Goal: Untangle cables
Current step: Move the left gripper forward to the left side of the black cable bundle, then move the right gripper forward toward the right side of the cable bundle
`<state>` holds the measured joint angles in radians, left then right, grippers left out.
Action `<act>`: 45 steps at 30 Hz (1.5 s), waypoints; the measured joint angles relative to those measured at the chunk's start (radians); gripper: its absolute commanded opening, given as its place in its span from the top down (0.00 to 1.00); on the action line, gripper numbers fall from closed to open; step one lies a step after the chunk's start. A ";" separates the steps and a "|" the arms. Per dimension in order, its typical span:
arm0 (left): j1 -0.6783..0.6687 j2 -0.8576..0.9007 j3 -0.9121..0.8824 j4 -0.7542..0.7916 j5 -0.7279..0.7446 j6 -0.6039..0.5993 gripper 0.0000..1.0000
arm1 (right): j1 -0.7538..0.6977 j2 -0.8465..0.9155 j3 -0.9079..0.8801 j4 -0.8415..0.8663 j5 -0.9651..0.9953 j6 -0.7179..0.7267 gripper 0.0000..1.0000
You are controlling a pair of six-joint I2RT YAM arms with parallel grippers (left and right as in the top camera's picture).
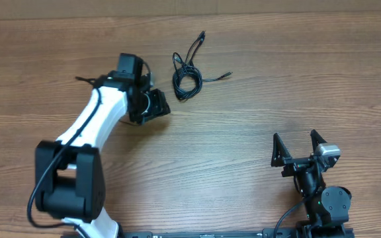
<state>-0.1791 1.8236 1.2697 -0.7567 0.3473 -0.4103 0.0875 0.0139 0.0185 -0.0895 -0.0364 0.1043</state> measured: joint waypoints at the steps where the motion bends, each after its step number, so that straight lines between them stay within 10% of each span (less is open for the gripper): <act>1: -0.010 0.016 0.000 0.042 -0.012 -0.007 0.45 | 0.000 0.000 0.000 0.000 0.000 0.000 0.00; 10: -0.070 0.128 0.001 0.356 -0.092 -0.032 0.66 | 0.000 0.000 0.000 0.000 0.000 0.000 0.00; 20: -0.070 0.135 0.001 0.375 -0.212 -0.032 0.66 | 0.000 0.000 0.000 0.000 0.000 0.000 0.00; 29: -0.070 0.137 0.001 0.323 -0.221 -0.031 0.96 | 0.000 0.000 0.000 0.016 -0.018 0.000 0.00; 45: -0.023 0.137 0.007 0.225 -0.038 -0.033 0.96 | 0.000 0.027 0.214 -0.159 -0.146 0.022 0.00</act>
<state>-0.2024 1.9602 1.2770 -0.5316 0.3096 -0.4431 0.0879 0.0410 0.2329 -0.2481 -0.1822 0.1261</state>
